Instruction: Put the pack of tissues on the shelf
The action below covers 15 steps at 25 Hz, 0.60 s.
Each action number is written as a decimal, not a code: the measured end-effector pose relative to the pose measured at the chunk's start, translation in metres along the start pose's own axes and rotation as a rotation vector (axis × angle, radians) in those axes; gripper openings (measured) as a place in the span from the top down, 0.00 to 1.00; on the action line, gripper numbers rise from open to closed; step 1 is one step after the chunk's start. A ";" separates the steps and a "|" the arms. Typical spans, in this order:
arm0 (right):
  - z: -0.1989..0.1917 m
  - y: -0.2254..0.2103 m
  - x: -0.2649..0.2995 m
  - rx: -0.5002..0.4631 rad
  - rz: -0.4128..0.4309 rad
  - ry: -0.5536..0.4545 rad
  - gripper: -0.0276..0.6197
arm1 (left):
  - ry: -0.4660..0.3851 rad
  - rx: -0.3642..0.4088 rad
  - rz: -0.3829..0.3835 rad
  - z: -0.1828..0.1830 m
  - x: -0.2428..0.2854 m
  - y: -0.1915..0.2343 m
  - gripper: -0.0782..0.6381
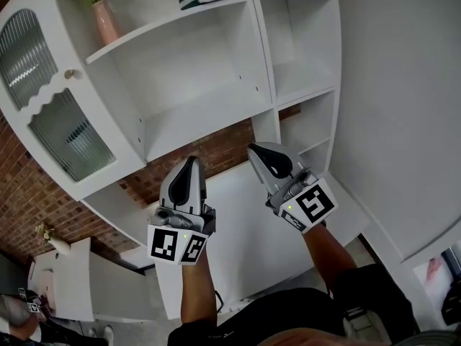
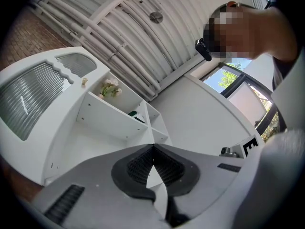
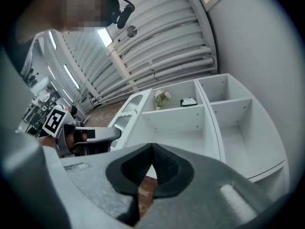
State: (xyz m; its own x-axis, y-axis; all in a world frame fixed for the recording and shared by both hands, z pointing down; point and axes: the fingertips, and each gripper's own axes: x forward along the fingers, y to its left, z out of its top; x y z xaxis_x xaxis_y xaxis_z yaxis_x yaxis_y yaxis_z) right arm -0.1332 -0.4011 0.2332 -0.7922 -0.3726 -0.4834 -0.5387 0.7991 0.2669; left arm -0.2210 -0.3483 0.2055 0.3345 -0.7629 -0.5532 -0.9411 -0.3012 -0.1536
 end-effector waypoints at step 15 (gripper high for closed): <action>-0.003 0.004 0.003 -0.041 0.018 0.017 0.96 | 0.004 0.010 -0.007 -0.003 0.003 0.002 0.90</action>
State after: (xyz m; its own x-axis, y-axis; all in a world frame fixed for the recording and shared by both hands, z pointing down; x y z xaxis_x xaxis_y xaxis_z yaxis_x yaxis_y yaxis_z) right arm -0.1386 -0.4005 0.2352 -0.8062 -0.3667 -0.4643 -0.5354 0.7860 0.3091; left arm -0.2217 -0.3528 0.2057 0.3416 -0.7633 -0.5484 -0.9390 -0.3013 -0.1656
